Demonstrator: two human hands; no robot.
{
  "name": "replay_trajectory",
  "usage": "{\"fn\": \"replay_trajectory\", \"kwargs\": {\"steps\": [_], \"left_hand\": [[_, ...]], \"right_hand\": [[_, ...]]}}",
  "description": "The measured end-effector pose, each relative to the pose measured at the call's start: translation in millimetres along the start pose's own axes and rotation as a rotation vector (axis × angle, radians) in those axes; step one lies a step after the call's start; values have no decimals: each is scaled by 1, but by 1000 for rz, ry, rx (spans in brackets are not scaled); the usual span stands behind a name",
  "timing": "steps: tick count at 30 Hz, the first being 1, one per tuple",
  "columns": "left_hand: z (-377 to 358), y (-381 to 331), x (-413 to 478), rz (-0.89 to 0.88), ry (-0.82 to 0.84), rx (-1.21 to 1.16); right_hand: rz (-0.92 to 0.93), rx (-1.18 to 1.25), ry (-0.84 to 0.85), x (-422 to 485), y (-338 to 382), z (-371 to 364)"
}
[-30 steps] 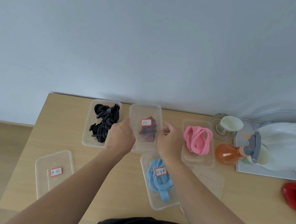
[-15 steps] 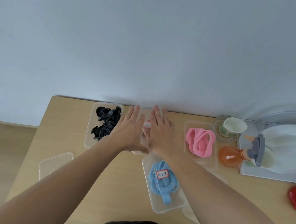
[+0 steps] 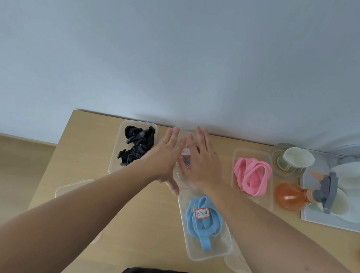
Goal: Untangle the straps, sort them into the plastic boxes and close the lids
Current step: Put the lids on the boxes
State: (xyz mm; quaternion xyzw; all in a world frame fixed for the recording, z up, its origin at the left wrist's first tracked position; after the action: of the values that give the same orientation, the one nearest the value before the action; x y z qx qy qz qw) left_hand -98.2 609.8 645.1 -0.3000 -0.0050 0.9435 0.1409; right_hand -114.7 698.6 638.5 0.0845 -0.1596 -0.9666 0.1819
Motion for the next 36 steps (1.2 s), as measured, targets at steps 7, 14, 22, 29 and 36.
{"fn": "replay_trajectory", "kwargs": {"steps": [7,14,22,29,36], "left_hand": [[1,1,-6,-22,-34,-48],[-8,-12,-48,41,-232,-196],[-36,-10,-54,159,-316,-194],[-44,-15,-46,120,-331,-11],[-37,-8,-49,76,-337,-135]], "right_hand": [[-20,-29,-50,-6,2,5],[30,-118,55,-9,-3,-4],[-110,-120,53,-18,-2,-1],[-138,-179,20,-26,1,5],[-130,-21,-132,-54,10,18]]}}
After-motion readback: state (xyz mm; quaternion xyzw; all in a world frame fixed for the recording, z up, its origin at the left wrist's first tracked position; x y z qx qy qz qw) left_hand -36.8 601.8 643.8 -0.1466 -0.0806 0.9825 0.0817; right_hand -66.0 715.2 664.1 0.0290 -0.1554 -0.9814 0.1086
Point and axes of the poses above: each hand's wrist, its own x-axis towards the middle knuckle, its own z-axis out of the back of the hand, y = z × x, the point moved 10 cm from there along x, towards the middle knuckle, and after that the axes turned 1 degree about x, right-handed, at the moved point
